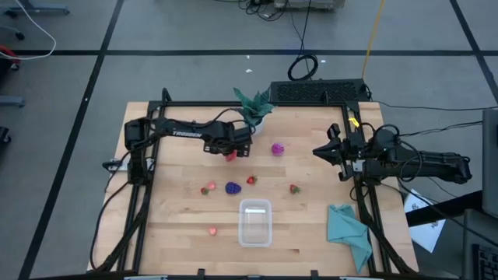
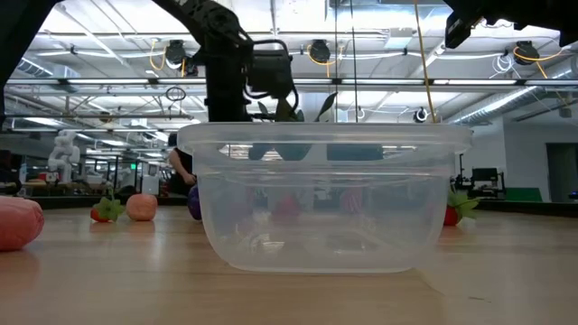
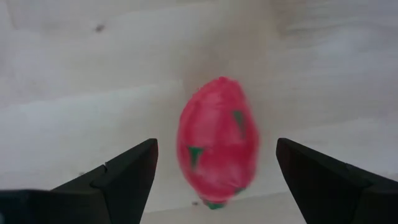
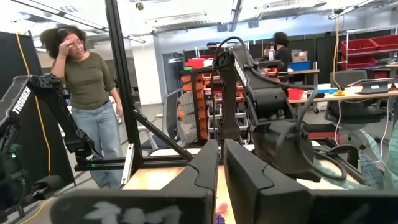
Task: Pick and placing Produce into tupperware
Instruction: Put the pink dragon fruit into the transparent container
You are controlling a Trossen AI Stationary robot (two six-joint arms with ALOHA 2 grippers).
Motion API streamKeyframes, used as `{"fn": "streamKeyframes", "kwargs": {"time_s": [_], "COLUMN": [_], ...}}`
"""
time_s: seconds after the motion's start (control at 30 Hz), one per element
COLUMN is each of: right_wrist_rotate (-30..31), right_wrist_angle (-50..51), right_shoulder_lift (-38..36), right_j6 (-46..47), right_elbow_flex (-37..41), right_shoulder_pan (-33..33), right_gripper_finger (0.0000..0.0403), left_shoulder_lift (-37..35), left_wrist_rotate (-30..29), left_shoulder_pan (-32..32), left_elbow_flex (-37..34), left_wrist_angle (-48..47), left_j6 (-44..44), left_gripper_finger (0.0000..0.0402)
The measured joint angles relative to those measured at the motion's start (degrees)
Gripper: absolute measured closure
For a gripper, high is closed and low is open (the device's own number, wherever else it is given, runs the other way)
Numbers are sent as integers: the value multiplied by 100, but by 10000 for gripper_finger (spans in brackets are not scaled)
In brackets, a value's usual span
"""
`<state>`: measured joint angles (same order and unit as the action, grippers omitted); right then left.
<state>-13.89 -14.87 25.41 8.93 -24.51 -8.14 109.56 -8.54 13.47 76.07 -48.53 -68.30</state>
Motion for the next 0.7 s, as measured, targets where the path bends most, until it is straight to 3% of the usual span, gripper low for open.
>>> {"fn": "streamKeyframes", "kwargs": {"time_s": [0.3,0.7], "right_wrist_rotate": [1,2], "right_wrist_angle": [-7,17], "right_shoulder_lift": [-2,0], "right_j6": [-16,-18], "right_elbow_flex": [0,2], "right_shoulder_pan": [0,0], "right_gripper_finger": [385,385], "left_shoulder_lift": [0,0], "left_wrist_rotate": [52,-75], "left_shoulder_pan": [5,110], "left_elbow_flex": [-619,-644], "left_wrist_angle": [1007,1118], "left_j6": [-284,-388], "left_gripper_finger": [66,66]}}
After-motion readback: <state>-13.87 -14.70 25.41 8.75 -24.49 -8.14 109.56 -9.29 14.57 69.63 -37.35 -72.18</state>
